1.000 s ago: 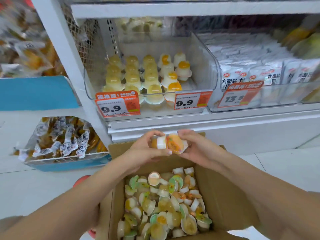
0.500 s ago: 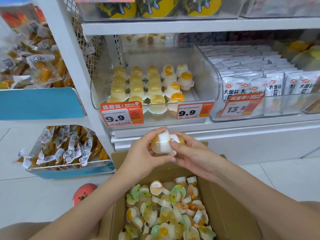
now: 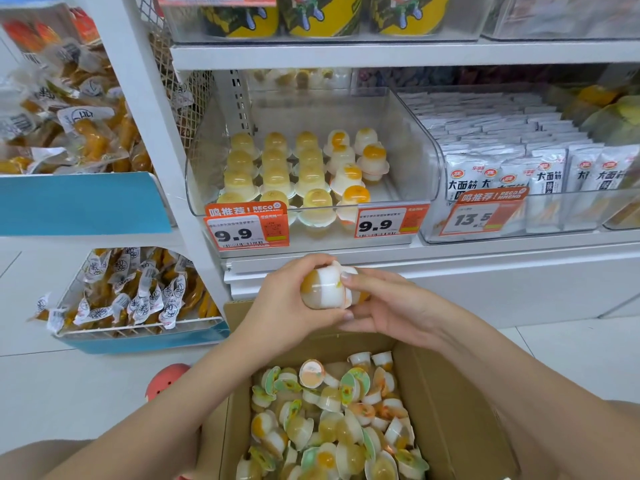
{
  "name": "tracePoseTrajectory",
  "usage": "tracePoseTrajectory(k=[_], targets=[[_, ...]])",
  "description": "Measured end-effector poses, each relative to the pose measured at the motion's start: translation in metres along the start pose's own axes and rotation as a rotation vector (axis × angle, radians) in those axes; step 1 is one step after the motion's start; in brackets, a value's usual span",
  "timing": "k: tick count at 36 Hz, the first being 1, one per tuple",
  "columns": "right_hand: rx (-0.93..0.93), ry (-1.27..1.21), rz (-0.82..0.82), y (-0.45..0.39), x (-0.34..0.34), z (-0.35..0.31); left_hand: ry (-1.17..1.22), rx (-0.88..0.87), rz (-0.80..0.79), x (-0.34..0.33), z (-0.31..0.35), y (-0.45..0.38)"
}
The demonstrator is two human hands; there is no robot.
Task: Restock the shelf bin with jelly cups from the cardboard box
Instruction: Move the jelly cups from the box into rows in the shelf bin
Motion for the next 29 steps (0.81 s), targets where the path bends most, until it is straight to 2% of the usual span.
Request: tracePoseTrajectory(k=[6,10,12,14,16,18,22,25,29], targets=[[0.021,0.061,-0.006,-0.002,-0.004,-0.016,-0.046,-0.052,-0.032,0.005,0.01,-0.007],[0.224,0.259,0.238,0.007,0.015,-0.059,-0.152,-0.109,-0.102,0.009,0.016,-0.019],[0.374,0.351,0.4,0.019,0.029,-0.1,-0.201,-0.058,-0.086,0.021,0.007,-0.028],[0.507,0.604,0.552,0.03,0.036,-0.148,-0.261,0.003,-0.101,0.029,-0.005,-0.035],[0.565,1.026,0.684,0.029,0.034,-0.191,-0.322,0.045,-0.152,0.031,-0.017,-0.04],[0.545,1.412,0.753,0.013,0.03,-0.223,-0.366,0.066,-0.166,0.032,-0.026,-0.042],[0.283,1.904,0.652,-0.051,0.044,-0.241,-0.4,0.073,-0.17,0.033,-0.031,-0.048],[0.053,2.069,0.572,-0.08,0.068,-0.232,-0.367,0.085,-0.179,0.034,-0.033,-0.051],[-0.012,2.121,0.481,-0.096,0.081,-0.219,-0.359,0.091,-0.173,0.034,-0.034,-0.054]])
Point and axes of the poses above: each hand's wrist, its own y-axis away from the middle knuckle, its own x-axis out of the back of the hand, z = x × y, the point moved 9 cm from there along -y, towards the middle knuckle, and after that the axes turned 1 degree about -y, right-handed, at the moved point
